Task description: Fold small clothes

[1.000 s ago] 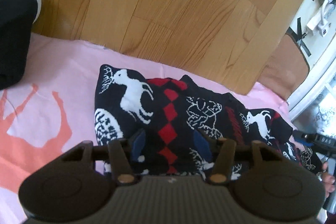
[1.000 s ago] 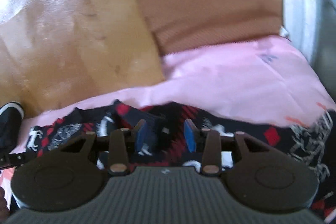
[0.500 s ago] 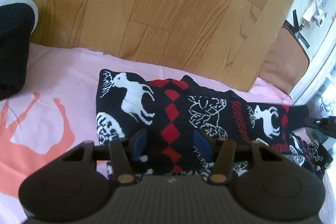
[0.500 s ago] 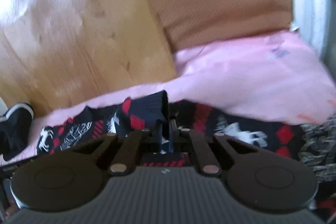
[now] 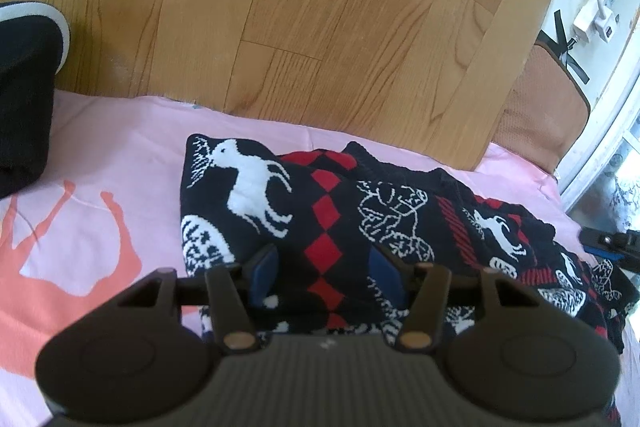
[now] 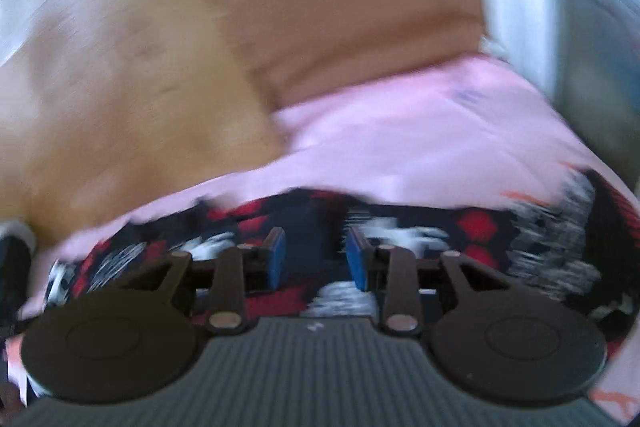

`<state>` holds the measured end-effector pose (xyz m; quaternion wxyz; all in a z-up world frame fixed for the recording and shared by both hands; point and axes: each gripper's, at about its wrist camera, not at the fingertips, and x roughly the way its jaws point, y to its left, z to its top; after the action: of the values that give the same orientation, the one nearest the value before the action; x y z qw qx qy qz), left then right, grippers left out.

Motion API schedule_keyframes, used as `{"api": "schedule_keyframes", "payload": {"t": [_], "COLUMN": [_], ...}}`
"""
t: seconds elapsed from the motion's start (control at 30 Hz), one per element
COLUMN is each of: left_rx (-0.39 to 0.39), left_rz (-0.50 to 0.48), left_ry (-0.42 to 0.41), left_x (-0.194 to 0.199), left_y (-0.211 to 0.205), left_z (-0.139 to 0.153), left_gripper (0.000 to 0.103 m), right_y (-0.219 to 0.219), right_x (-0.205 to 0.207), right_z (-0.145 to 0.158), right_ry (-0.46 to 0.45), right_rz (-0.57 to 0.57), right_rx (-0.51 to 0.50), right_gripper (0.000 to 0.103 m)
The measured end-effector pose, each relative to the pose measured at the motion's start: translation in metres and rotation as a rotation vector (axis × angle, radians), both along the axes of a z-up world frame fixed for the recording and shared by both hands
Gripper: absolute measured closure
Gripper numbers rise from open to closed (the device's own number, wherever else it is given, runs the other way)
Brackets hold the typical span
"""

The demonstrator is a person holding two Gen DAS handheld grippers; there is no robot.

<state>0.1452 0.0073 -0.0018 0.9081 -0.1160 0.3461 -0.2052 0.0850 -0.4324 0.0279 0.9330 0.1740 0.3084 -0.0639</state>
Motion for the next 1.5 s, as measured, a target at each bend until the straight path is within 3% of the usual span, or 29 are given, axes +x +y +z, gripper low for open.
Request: {"api": "schedule_keyframes", "payload": {"t": [0.1,0.23,0.33,0.43,0.57,0.8,0.87,1.33,1.5], "left_rx": [0.002,0.011,0.030,0.044,0.050,0.051,0.052,0.053,0.052], "left_rz": [-0.004,-0.013,-0.020,-0.020,-0.020,-0.023,-0.026,-0.031,-0.033], "left_ry": [0.001,0.000,-0.005,-0.009,-0.013,-0.015,-0.016,-0.019,-0.020], "left_x": [0.000,0.001,0.000,-0.001,-0.001,-0.002,-0.002,-0.002,-0.002], "left_y": [0.000,0.001,-0.001,-0.004,-0.005,-0.005,-0.006,-0.008,-0.008], "left_z": [0.000,0.000,0.000,0.000,0.000,-0.001,-0.001,-0.001,-0.001], "left_gripper": [0.050,0.050,0.050,0.049,0.049,0.046,0.045,0.040,0.037], "right_y": [0.043,0.077,0.068,0.055,0.033,0.037,0.036,0.029,0.026], "right_x": [0.014,0.033,0.036,0.016,-0.002,-0.004,-0.005,-0.010,-0.016], "right_z": [-0.002,-0.022,-0.044,-0.053,-0.055,-0.053,-0.054,-0.054,-0.052], "right_ry": [-0.016,0.022,0.070,0.006,-0.045,-0.054,-0.063,-0.096,-0.125], "right_rz": [0.138,0.221,0.158,0.091,-0.003,-0.022,-0.053,-0.088,-0.138], "right_rx": [-0.032,-0.048,-0.069,-0.075,0.030,0.022,0.017,0.033,0.032], "right_gripper": [0.055,0.054,0.054,0.053,0.052,0.049,0.043,0.040,0.029]}}
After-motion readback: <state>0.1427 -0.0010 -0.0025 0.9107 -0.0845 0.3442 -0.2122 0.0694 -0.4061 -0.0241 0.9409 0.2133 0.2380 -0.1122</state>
